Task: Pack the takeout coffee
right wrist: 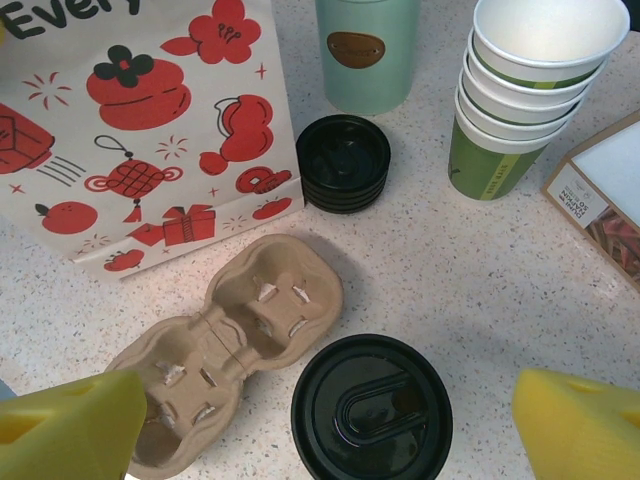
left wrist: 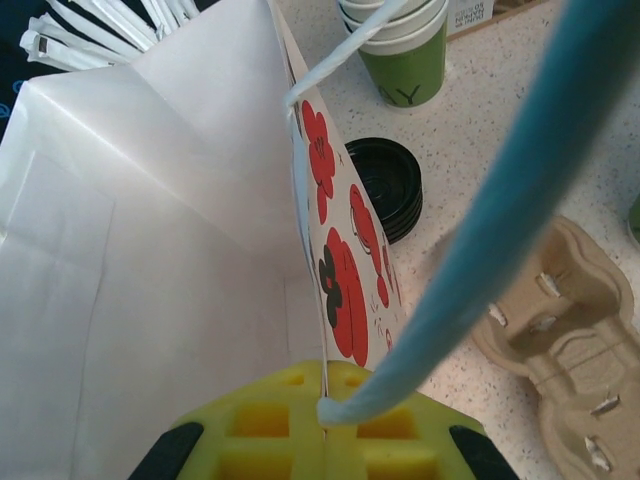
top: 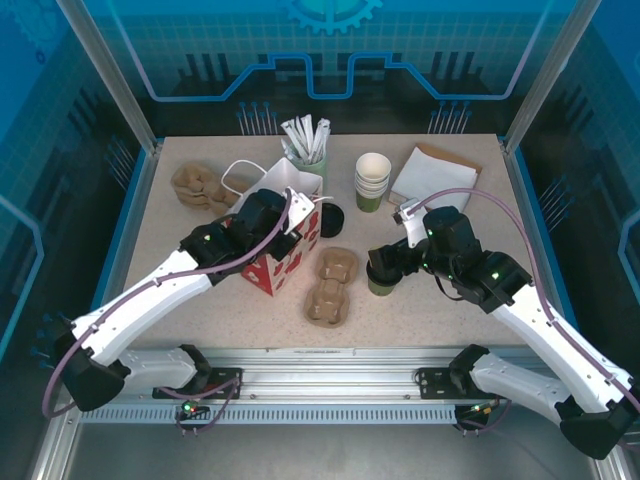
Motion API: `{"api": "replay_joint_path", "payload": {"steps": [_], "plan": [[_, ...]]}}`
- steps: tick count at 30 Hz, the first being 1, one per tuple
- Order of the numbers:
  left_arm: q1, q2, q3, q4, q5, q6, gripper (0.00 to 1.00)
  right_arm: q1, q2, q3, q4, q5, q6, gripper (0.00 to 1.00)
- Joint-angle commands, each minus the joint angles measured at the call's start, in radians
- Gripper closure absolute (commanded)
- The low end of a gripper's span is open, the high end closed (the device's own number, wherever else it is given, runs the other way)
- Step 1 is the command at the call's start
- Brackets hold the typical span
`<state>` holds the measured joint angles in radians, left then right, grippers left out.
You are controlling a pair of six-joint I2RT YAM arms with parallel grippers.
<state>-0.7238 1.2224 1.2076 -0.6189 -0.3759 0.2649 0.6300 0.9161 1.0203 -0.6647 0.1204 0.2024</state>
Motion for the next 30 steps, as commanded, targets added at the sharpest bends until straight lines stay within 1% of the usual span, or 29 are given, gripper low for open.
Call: {"api": "replay_joint_path", "payload": {"steps": [1, 4, 8, 12, 18, 19, 22, 27, 30], "plan": [[0.02, 0.018, 0.006, 0.073, 0.056, 0.018, 1.0, 0.005, -0.003, -0.008, 0.007, -0.001, 0.013, 0.04], [0.033, 0.032, 0.001, 0.102, 0.073, 0.033, 1.0, 0.005, 0.005, -0.009, 0.009, 0.002, 0.011, 0.04], [0.051, 0.043, 0.001, 0.128, 0.124, 0.032, 1.0, 0.005, 0.019, -0.009, 0.01, -0.001, 0.013, 0.04], [0.067, 0.06, 0.001, 0.15, 0.145, 0.033, 1.0, 0.005, 0.026, -0.01, 0.016, 0.0, 0.014, 0.04], [0.073, 0.075, 0.001, 0.144, 0.138, 0.057, 1.0, 0.005, 0.033, -0.007, 0.012, 0.005, 0.011, 0.04], [0.073, 0.074, 0.001, 0.14, 0.134, 0.062, 0.98, 0.005, 0.033, -0.006, 0.012, 0.004, 0.011, 0.04], [0.074, 0.064, 0.004, 0.125, 0.129, 0.065, 0.89, 0.005, 0.032, -0.004, 0.008, 0.006, 0.012, 0.04], [0.073, 0.023, 0.029, 0.057, 0.144, 0.032, 0.58, 0.005, 0.032, 0.006, -0.007, 0.015, 0.006, 0.04], [0.065, -0.009, 0.065, -0.004, 0.147, -0.034, 0.4, 0.004, 0.034, 0.02, -0.016, 0.025, -0.004, 0.04]]}}
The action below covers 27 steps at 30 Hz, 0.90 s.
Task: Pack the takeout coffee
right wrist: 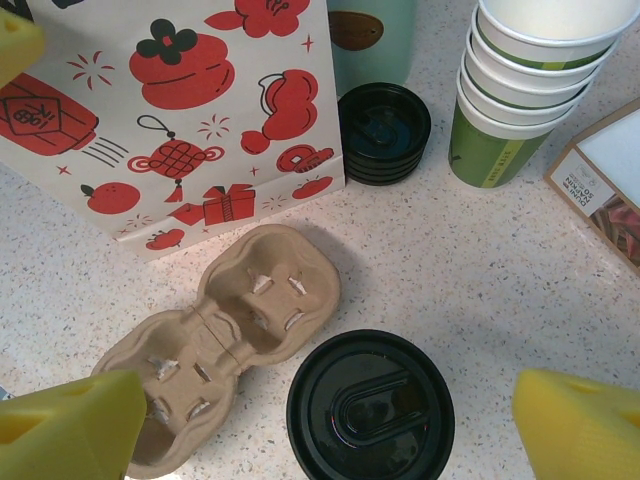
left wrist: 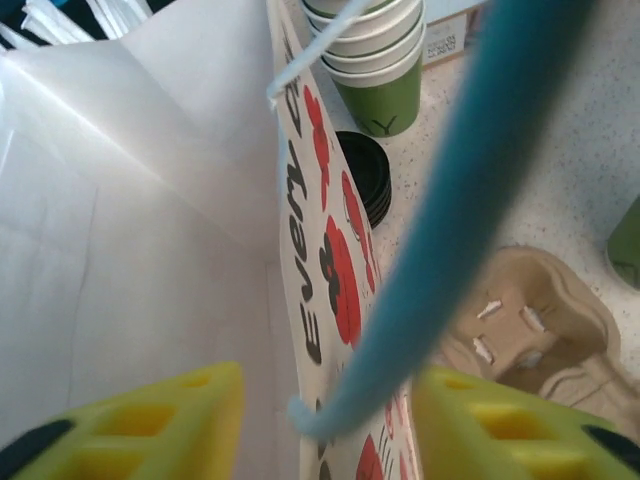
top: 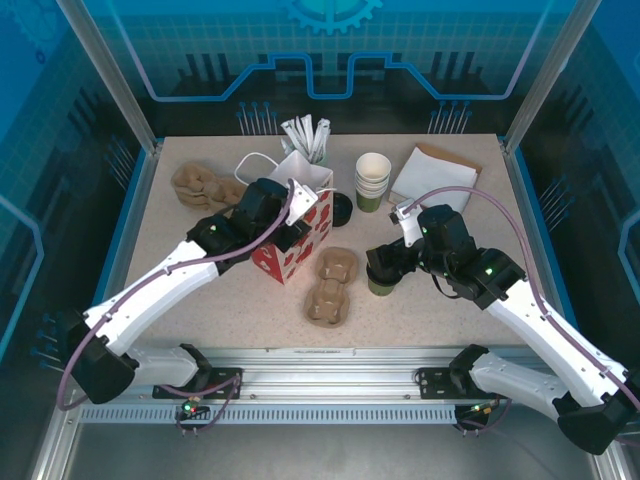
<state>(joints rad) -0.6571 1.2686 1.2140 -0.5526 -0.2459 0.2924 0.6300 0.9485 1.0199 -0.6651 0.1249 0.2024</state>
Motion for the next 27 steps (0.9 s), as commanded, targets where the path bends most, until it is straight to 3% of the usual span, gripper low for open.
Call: {"api": "replay_joint_path", "payload": {"steps": [1, 7, 13, 15, 17, 27], "plan": [[-0.007, -0.065, 0.072, -0.087, 0.011, -0.088, 0.36, 0.004, 0.005, 0.027, -0.019, 0.025, -0.007, 0.04], [-0.134, -0.12, 0.141, -0.18, -0.059, -0.35, 0.32, -0.018, 0.057, 0.08, -0.038, 0.022, -0.014, 0.03], [-0.321, -0.089, 0.154, -0.322, -0.136, -0.584, 0.36, -0.126, 0.075, 0.097, -0.046, -0.055, 0.006, 0.03], [-0.368, -0.075, 0.104, -0.313, -0.11, -0.668, 0.35, -0.158, 0.077, 0.101, -0.058, -0.056, 0.016, 0.03], [-0.38, -0.034, 0.057, -0.296, -0.044, -0.733, 0.35, -0.179, 0.082, 0.104, -0.073, -0.061, 0.027, 0.03], [-0.391, 0.224, -0.019, -0.198, 0.005, -0.924, 0.35, -0.187, 0.066, 0.058, -0.085, -0.068, 0.034, 0.03]]}}
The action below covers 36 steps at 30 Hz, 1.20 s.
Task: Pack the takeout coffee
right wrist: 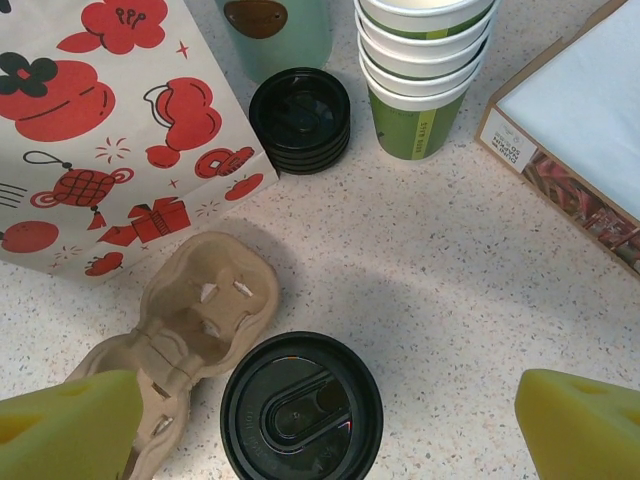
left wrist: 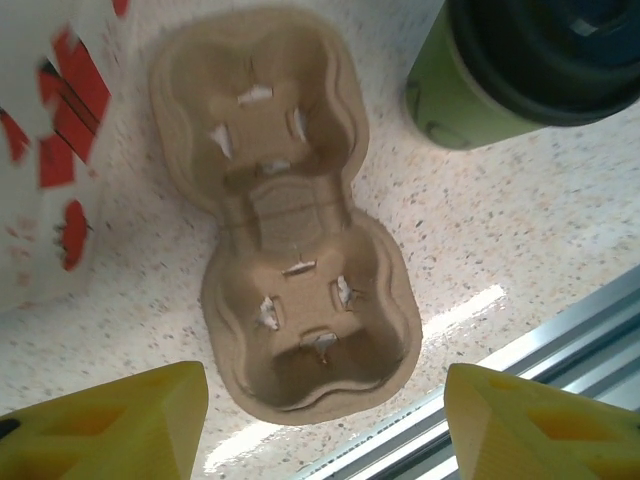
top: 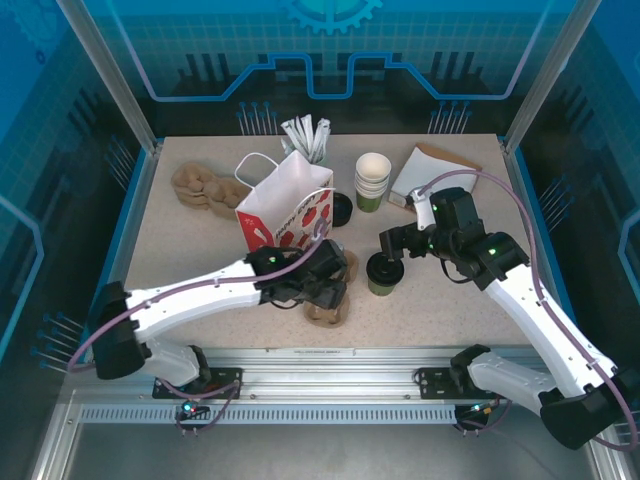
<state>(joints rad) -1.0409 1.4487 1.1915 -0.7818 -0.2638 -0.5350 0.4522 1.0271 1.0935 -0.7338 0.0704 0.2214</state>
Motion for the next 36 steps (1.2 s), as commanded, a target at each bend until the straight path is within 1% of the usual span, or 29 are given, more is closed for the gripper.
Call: {"api": "replay_joint_path", "payload": {"steps": [1, 4, 7, 12, 21, 30, 36], "plan": [[-0.007, 0.065, 0.01, 0.025, 0.009, -0.106, 0.36, -0.009, -0.013, -0.021, -0.012, -0.014, 0.015, 0.03], [-0.002, 0.125, 0.016, 0.043, 0.002, -0.131, 0.38, -0.009, -0.015, -0.042, 0.001, -0.02, 0.012, 0.03], [0.011, 0.173, 0.013, 0.077, 0.019, -0.155, 0.41, -0.011, -0.007, -0.047, 0.006, -0.028, 0.006, 0.03], [0.048, 0.229, -0.004, 0.124, 0.014, -0.177, 0.46, -0.017, -0.014, -0.055, 0.012, -0.027, -0.008, 0.03], [0.09, 0.29, 0.017, 0.168, 0.028, -0.161, 0.46, -0.027, -0.02, -0.068, 0.025, -0.057, -0.007, 0.03], [0.093, 0.355, 0.057, 0.15, 0.008, -0.142, 0.49, -0.029, -0.026, -0.07, 0.028, -0.061, -0.01, 0.03], [0.093, 0.369, 0.07, 0.139, -0.003, -0.124, 0.51, -0.029, -0.024, -0.072, 0.03, -0.069, -0.01, 0.03]]}}
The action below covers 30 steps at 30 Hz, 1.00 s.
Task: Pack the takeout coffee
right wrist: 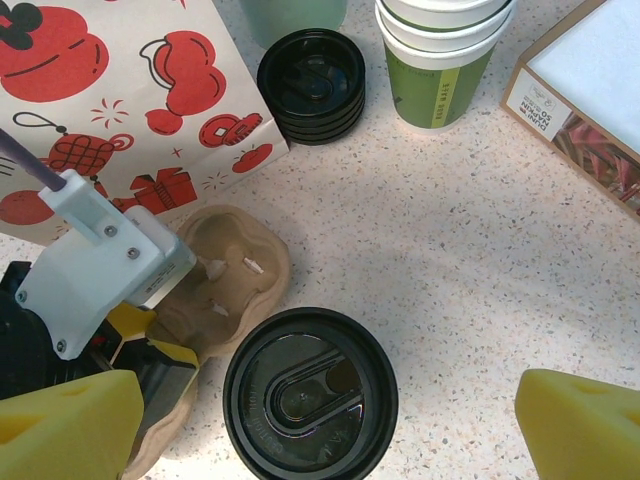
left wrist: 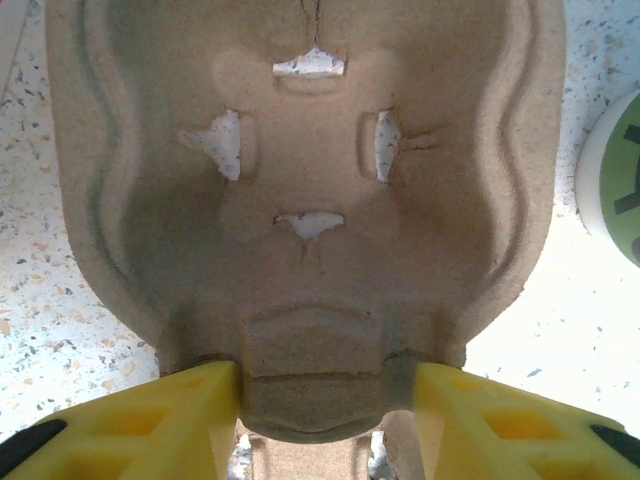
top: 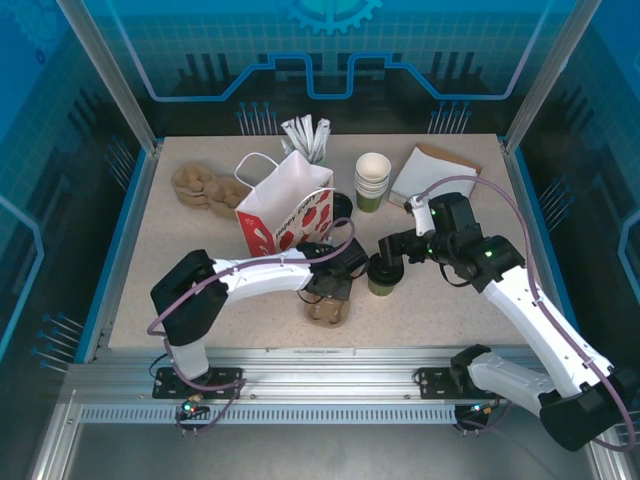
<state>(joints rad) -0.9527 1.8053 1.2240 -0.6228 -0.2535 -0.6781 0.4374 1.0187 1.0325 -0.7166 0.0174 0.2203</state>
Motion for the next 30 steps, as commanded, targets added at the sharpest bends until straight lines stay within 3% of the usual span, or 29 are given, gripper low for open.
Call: {"api": "replay_joint_path", "payload": {"steps": [1, 20, 30], "plan": [[0.005, 0.013, 0.041, -0.025, -0.017, 0.023, 0.51, -0.015, -0.016, -0.012, 0.013, -0.016, -0.009, 0.03], [0.028, 0.01, 0.038, -0.056, 0.049, 0.126, 0.6, -0.014, -0.013, -0.015, 0.018, -0.022, -0.009, 0.03], [0.035, -0.028, 0.028, -0.114, 0.087, 0.188, 0.56, -0.014, -0.012, -0.016, 0.017, -0.022, -0.006, 0.03]]}}
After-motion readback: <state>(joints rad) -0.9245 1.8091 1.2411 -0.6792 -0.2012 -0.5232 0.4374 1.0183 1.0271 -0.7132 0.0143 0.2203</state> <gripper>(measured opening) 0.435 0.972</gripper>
